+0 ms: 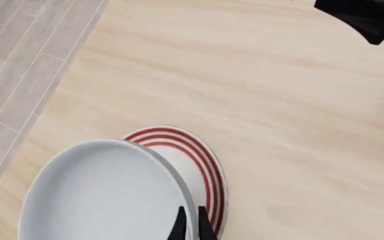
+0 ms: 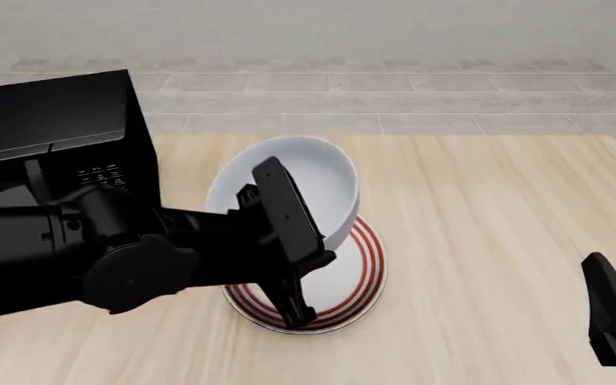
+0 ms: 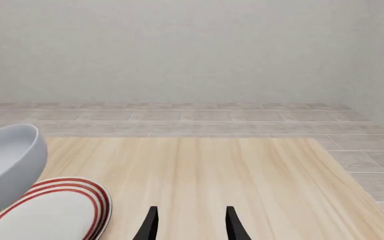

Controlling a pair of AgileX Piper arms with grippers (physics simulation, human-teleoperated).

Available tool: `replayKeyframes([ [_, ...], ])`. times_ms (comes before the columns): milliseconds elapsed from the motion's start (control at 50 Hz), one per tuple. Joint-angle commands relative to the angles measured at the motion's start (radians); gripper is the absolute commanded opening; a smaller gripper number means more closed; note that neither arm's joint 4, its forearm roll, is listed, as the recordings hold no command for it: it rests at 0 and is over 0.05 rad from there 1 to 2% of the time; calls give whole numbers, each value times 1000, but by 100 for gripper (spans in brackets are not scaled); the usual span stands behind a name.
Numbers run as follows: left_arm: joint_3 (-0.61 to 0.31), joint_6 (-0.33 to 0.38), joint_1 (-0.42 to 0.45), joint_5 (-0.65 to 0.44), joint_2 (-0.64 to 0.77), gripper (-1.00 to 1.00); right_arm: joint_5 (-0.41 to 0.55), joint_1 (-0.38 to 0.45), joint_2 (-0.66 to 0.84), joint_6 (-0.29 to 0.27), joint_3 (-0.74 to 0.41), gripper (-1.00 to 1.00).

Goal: Pick up the white bowl and put it on the plate.

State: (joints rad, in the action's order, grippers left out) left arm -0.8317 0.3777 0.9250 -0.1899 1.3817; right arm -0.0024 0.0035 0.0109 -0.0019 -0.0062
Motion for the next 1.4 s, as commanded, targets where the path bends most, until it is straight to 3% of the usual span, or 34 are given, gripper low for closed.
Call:
replayKeyframes([
  [20,0,-2,5,27,20,-100,0,0,0,0,0,100],
  [1400,-13,-47,-7,83,131,-100,0,0,0,0,0,100],
])
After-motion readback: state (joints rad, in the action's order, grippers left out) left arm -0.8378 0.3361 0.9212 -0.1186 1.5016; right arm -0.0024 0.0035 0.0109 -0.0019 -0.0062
